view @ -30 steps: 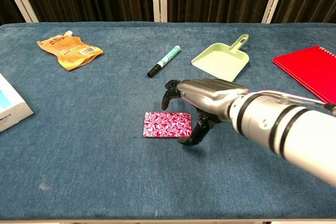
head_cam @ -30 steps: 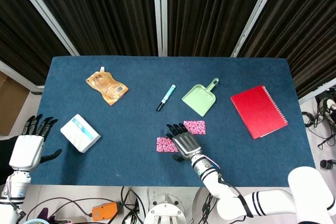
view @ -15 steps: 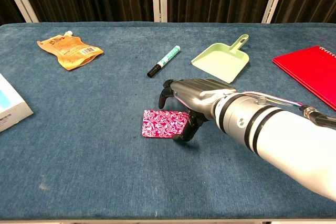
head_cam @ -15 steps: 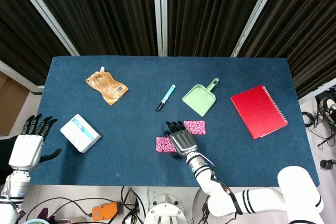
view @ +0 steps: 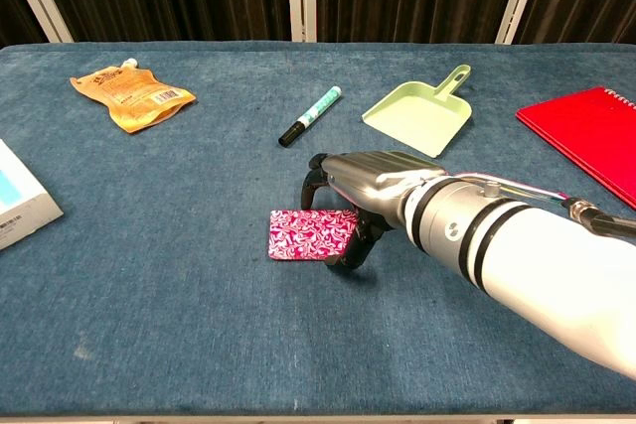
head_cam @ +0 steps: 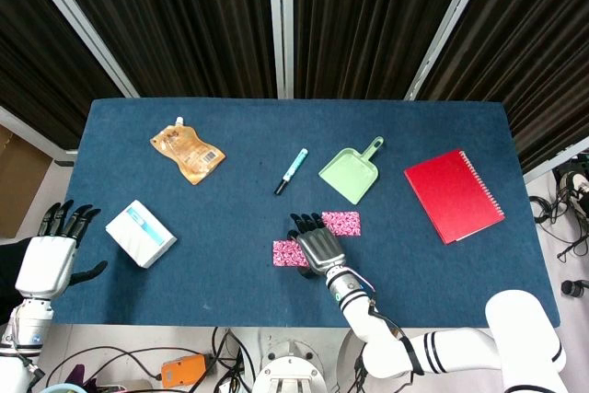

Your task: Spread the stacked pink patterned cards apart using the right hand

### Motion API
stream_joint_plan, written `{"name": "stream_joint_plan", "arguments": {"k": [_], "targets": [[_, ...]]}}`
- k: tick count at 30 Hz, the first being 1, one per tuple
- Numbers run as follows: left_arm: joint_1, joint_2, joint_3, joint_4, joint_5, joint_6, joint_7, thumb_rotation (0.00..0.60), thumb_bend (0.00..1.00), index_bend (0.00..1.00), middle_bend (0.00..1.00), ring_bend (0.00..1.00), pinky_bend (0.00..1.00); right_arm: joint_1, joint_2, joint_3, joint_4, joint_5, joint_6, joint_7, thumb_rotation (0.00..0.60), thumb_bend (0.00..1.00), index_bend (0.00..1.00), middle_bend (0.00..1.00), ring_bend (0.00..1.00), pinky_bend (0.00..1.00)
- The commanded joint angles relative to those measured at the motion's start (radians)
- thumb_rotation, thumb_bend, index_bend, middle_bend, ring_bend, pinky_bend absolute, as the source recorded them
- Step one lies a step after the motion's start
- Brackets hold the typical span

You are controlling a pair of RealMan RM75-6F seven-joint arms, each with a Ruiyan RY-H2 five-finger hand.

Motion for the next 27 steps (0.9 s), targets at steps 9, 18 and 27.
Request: {"name": "stream_joint_plan", "arguments": {"k": [9, 18, 27], "targets": [[0.001, -0.001, -0.001, 0.003, -0.002, 0.000, -0.001, 0.600, 0.08, 0.15, 0.13, 0.00, 0.00, 0.006, -0.003, 0.003, 0.001, 0.001, 0.005, -0.002, 0.600, 0.43, 0.38, 0.05, 0.00, 0.00], [-0.001, -0.002, 0.000, 0.004, -0.003, -0.004, 0.001, 0.600, 0.08, 0.15, 0.13, 0.00, 0.00, 0.008, -0.003, 0.003, 0.005, 0.002, 0.006, 0.002, 0.600, 0.43, 0.46, 0.05, 0.00, 0.00], [0.002, 0.001, 0.001, 0.001, -0.002, 0.000, 0.004, 0.600, 0.08, 0.15, 0.13, 0.00, 0.00, -0.006, 0.024, 0.002, -0.022, -0.042, 0.008, 0.043, 0.600, 0.44, 0.49, 0.07, 0.00, 0.00]]}}
